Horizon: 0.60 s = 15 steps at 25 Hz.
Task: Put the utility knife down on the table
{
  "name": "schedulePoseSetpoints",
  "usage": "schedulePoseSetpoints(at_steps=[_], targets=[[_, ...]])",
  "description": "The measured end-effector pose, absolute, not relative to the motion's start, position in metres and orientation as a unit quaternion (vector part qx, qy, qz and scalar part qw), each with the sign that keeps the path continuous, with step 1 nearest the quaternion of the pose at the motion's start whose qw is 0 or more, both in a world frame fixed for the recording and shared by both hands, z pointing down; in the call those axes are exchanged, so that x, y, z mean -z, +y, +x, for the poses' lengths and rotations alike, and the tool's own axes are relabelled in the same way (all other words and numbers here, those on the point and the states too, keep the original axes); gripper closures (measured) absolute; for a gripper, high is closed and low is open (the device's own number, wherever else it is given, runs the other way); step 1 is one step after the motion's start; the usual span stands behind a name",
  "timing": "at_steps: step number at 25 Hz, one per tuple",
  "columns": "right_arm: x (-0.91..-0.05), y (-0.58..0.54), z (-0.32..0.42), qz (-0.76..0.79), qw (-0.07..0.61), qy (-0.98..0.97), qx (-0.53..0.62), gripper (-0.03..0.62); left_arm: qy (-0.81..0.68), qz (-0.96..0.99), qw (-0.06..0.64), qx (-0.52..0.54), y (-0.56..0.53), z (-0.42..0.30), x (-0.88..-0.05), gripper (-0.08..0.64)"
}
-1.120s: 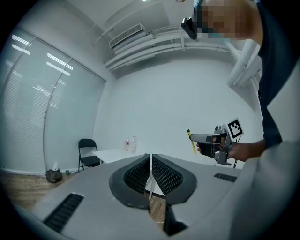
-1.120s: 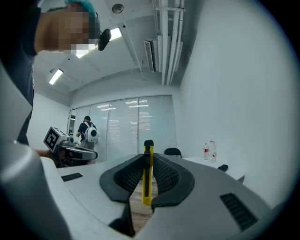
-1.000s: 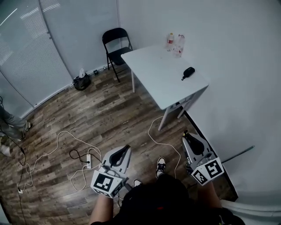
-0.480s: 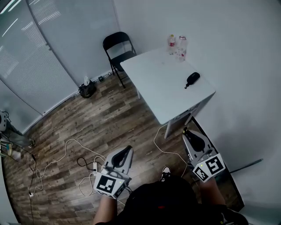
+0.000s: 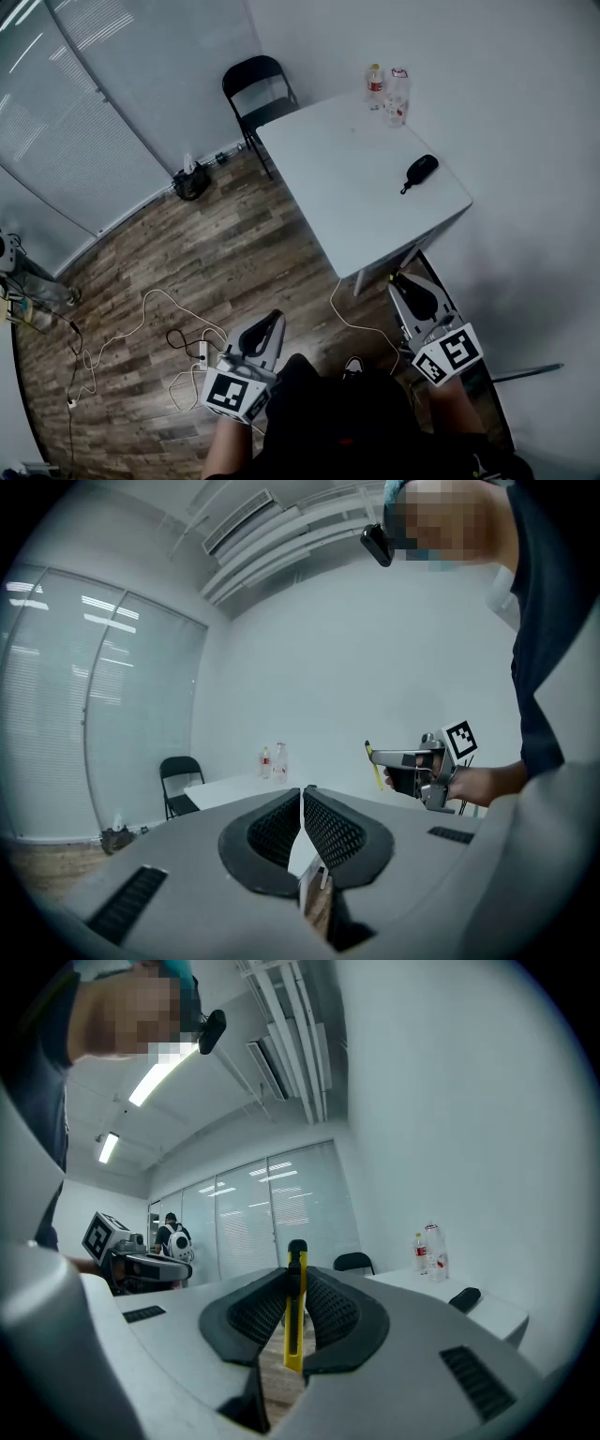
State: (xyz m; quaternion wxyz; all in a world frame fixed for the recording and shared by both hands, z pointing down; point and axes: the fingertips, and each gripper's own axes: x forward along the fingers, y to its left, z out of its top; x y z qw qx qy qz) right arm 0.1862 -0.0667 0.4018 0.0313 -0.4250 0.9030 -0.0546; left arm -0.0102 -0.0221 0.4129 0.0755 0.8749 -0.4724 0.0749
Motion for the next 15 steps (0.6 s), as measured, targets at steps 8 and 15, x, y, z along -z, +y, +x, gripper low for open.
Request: schedulePoseSetpoints(at_steps=[8, 15], targets=[[-0.412, -0.120, 0.181, -0.454, 0.006, 0.889, 0.065, 0.517, -0.436, 0.893, 0.087, -0.070, -0.093, -0.014, -0.420, 0.529], [-0.402, -0.184, 0.152, -0.497, -0.004, 0.865, 0.062, 0.517, -0.395, 0.914, 0.071, -0.062, -0.186, -0.048, -0.407, 0.529]])
